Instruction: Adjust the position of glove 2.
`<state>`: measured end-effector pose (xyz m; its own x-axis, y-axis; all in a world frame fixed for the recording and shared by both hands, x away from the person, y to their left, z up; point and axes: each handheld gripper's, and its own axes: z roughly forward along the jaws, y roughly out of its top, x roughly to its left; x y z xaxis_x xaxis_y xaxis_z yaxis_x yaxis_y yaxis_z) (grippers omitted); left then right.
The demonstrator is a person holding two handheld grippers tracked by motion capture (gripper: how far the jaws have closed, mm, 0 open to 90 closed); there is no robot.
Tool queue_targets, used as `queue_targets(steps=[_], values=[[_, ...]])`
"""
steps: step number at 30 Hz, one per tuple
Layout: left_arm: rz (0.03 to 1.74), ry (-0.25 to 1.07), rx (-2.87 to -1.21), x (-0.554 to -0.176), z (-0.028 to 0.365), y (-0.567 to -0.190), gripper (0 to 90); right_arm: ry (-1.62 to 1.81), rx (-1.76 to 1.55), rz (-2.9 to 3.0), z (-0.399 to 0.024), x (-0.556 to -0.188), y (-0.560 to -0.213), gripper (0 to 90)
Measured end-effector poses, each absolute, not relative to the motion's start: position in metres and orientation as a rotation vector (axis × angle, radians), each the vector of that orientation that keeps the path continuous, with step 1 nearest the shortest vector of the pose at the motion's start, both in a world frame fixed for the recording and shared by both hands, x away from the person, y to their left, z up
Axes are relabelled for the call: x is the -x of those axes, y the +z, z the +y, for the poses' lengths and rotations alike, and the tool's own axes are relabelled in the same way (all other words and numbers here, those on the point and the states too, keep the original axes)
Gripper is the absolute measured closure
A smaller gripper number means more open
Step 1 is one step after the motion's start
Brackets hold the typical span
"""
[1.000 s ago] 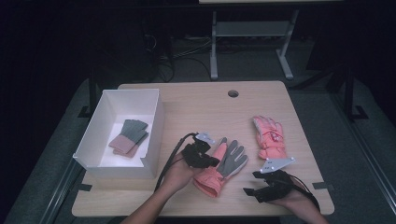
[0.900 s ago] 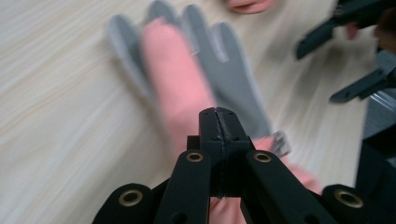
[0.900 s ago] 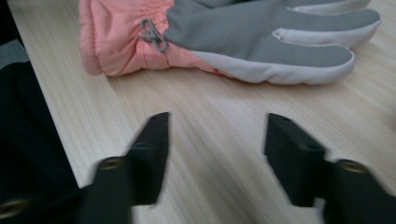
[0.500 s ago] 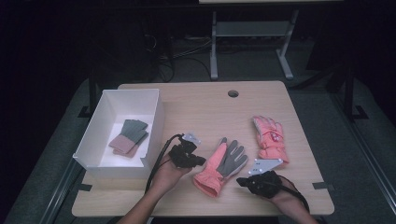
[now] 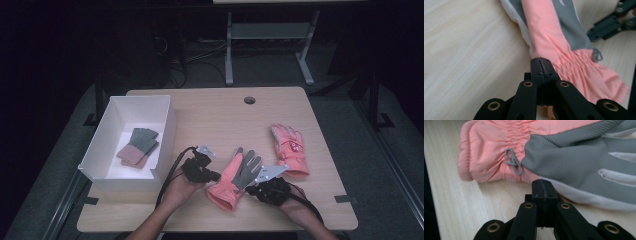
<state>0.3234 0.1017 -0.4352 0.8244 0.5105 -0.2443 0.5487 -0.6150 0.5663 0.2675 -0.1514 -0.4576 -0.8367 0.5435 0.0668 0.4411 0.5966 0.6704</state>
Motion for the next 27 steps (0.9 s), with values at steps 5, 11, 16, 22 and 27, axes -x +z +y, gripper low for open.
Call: queue_targets(steps=[5,11,16,22,27], values=[[0.765,-0.113,-2.339,-0.316,0.105,-0.437,89.6,1.049,-0.856,2.663,-0.152,-0.272,-0.458,90.0],[0.731,-0.140,-2.349,-0.308,0.096,-0.439,89.6,1.029,-0.884,2.634,-0.155,-0.279,-0.456,90.0],[0.683,-0.166,-2.362,-0.302,0.085,-0.441,89.6,1.019,-0.921,2.604,-0.156,-0.292,-0.456,90.0],[0.643,-0.191,-2.354,-0.299,0.074,-0.443,89.6,1.004,-0.947,2.598,-0.158,-0.303,-0.455,90.0],[0.599,-0.218,-2.358,-0.296,0.067,-0.446,89.6,1.001,-0.956,2.592,-0.163,-0.306,-0.455,90.0]])
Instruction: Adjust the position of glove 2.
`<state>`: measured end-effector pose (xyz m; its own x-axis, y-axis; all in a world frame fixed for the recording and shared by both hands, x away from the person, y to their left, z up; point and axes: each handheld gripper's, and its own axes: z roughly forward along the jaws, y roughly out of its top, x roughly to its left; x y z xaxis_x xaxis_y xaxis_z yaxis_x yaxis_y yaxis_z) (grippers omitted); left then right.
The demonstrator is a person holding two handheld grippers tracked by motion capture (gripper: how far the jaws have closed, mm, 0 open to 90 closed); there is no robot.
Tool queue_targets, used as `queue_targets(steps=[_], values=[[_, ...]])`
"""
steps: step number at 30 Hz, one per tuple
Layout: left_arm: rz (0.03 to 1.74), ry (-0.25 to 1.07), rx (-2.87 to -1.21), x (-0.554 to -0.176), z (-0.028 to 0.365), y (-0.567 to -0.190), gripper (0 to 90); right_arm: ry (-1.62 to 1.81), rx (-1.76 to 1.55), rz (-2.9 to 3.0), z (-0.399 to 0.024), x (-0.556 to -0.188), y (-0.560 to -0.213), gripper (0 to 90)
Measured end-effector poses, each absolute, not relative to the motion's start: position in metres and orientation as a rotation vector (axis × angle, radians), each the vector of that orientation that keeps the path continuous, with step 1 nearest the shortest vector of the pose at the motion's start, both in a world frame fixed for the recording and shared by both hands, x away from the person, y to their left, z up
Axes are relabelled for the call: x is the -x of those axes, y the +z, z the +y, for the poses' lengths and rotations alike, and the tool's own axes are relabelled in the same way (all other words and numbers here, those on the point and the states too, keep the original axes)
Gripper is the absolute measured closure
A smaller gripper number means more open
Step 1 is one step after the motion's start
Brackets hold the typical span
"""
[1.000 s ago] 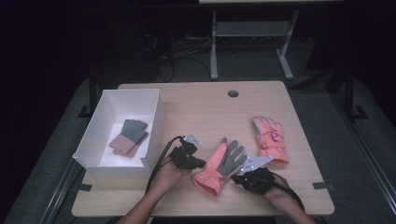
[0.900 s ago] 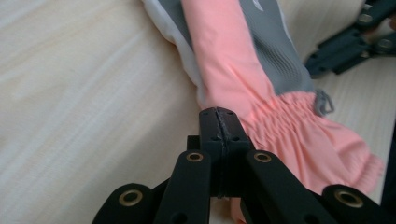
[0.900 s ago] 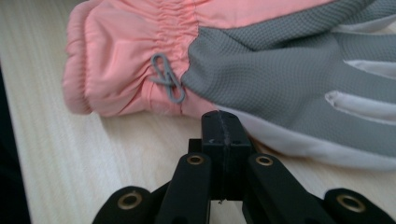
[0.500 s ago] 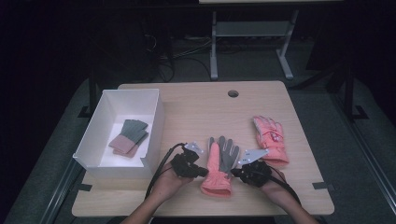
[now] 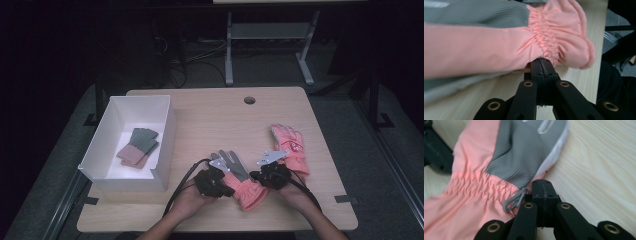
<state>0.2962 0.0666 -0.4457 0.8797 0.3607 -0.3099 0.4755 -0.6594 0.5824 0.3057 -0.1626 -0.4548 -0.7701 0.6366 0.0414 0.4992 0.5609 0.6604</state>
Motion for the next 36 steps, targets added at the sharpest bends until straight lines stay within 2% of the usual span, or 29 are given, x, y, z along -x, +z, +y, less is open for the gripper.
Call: queue_targets(steps=[3,7,9,18,23,26,36], values=[[0.594,-0.209,-2.356,-0.295,0.067,-0.445,89.3,1.001,-0.960,2.591,-0.163,-0.306,-0.455,90.0],[0.596,-0.191,-2.360,-0.295,0.076,-0.443,84.0,1.026,-0.969,2.588,-0.166,-0.306,-0.453,89.9],[0.597,-0.150,-2.361,-0.293,0.081,-0.439,77.4,1.038,-0.979,2.575,-0.169,-0.305,-0.449,83.1],[0.615,-0.059,-2.397,-0.282,0.106,-0.442,45.2,1.069,-1.078,2.504,-0.182,-0.308,-0.435,66.6],[0.611,-0.050,-2.370,-0.279,0.114,-0.444,31.7,1.033,-1.145,2.434,-0.192,-0.313,-0.430,63.9],[0.611,-0.029,-2.351,-0.279,0.117,-0.445,27.5,1.043,-1.167,2.404,-0.199,-0.316,-0.426,63.1],[0.612,0.028,-2.354,-0.282,0.121,-0.447,27.3,1.002,-1.267,2.292,-0.222,-0.334,-0.417,62.1]])
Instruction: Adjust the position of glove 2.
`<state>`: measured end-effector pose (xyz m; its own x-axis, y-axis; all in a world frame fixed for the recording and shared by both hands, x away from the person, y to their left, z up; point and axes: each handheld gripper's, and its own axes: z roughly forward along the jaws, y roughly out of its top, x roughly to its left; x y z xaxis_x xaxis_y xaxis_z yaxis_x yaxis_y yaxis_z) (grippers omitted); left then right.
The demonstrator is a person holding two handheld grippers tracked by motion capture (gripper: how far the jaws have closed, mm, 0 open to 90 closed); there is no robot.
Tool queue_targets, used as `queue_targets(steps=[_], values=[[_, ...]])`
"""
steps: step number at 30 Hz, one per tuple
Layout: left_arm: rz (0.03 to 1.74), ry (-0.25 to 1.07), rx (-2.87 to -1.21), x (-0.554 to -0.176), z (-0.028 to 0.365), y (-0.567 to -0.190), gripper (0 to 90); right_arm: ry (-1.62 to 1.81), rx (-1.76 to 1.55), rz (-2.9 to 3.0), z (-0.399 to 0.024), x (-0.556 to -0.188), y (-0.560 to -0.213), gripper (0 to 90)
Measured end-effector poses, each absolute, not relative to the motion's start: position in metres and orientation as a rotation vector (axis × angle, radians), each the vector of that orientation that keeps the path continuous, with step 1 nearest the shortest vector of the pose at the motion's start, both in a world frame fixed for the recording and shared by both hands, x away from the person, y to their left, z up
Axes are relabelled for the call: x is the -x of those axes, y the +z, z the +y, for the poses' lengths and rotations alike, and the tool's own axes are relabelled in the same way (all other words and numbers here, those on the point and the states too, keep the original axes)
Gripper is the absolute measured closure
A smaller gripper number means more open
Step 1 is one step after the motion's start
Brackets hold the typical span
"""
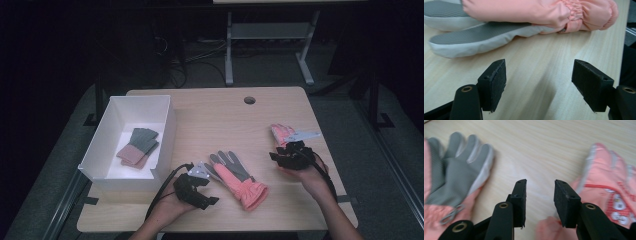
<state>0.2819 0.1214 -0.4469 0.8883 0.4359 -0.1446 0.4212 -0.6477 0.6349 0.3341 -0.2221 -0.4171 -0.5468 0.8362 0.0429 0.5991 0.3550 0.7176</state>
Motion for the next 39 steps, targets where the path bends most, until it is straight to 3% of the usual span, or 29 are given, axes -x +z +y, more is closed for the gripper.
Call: queue_targets(steps=[19,25,31,39], values=[[0.618,0.034,-2.362,-0.284,0.122,-0.447,27.3,0.913,-1.483,2.156,-0.268,-0.367,-0.436,57.9],[0.626,0.033,-2.362,-0.285,0.123,-0.448,27.3,0.912,-1.507,2.196,-0.267,-0.371,-0.449,67.6],[0.628,0.036,-2.360,-0.286,0.123,-0.448,27.2,0.947,-1.490,2.206,-0.271,-0.371,-0.449,87.6],[0.634,0.040,-2.365,-0.286,0.123,-0.450,23.3,0.994,-1.480,2.212,-0.275,-0.367,-0.442,89.8]])
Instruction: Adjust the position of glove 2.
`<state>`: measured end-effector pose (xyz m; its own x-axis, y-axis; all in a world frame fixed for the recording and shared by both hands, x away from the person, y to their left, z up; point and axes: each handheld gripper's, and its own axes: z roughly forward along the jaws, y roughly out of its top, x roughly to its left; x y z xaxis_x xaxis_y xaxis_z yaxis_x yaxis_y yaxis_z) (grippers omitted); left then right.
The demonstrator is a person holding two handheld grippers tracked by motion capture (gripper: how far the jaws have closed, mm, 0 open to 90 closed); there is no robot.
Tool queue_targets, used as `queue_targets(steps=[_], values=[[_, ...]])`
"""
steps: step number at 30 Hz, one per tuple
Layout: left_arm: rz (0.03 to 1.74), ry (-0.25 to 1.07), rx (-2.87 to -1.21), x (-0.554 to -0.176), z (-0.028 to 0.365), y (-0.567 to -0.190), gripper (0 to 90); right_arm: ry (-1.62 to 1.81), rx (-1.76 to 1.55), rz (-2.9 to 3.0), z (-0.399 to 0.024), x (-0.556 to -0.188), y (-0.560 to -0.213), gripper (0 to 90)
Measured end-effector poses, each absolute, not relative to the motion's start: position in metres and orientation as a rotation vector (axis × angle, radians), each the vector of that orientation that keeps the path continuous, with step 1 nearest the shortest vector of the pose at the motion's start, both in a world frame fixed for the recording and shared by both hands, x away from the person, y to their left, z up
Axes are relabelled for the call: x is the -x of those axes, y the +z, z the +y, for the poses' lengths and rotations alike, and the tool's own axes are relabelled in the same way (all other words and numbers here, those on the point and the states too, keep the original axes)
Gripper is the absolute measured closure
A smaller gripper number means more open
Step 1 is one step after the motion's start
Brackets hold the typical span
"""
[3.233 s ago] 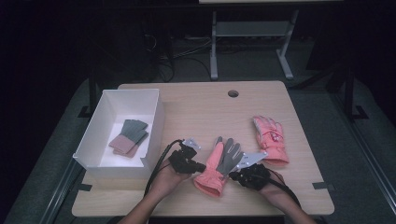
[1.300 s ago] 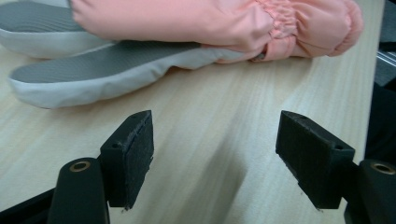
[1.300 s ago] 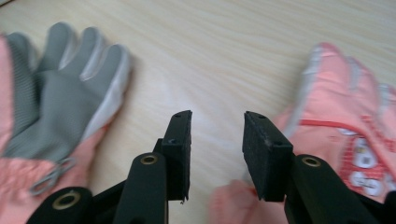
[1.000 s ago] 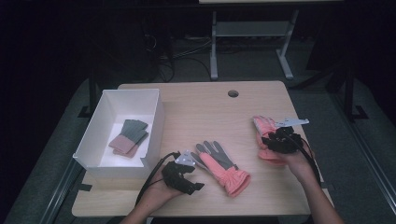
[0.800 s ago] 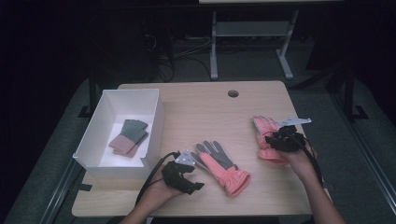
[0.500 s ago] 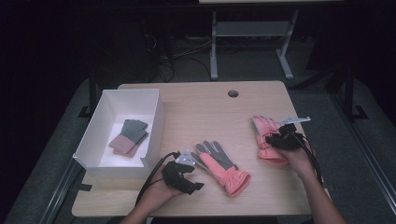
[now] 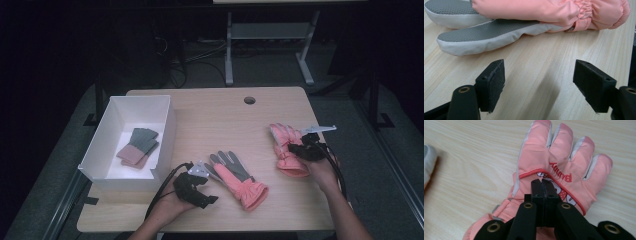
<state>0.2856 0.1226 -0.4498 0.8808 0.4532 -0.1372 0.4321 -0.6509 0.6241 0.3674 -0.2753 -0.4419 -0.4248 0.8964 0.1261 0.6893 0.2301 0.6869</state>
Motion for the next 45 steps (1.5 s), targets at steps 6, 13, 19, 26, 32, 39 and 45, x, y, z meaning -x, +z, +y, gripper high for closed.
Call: queue_targets(steps=[6,13,19,26,32,39,45], values=[[0.643,0.057,-2.379,-0.287,0.124,-0.448,16.5,1.025,-1.467,2.224,-0.277,-0.364,-0.433,89.8],[0.642,0.058,-2.373,-0.281,0.125,-0.446,13.3,1.061,-1.425,2.243,-0.273,-0.355,-0.420,89.8],[0.669,0.043,-2.346,-0.275,0.129,-0.444,13.4,1.108,-1.382,2.276,-0.267,-0.348,-0.410,89.8],[0.679,0.062,-2.330,-0.278,0.133,-0.442,13.5,1.188,-1.321,2.326,-0.258,-0.337,-0.398,89.8],[0.655,0.083,-2.356,-0.280,0.134,-0.443,13.5,1.223,-1.245,2.382,-0.242,-0.330,-0.390,89.7],[0.667,0.091,-2.347,-0.281,0.134,-0.442,13.5,1.256,-1.160,2.450,-0.222,-0.324,-0.382,89.7],[0.684,0.088,-2.331,-0.281,0.133,-0.444,13.5,1.277,-1.085,2.509,-0.204,-0.320,-0.379,89.8]])
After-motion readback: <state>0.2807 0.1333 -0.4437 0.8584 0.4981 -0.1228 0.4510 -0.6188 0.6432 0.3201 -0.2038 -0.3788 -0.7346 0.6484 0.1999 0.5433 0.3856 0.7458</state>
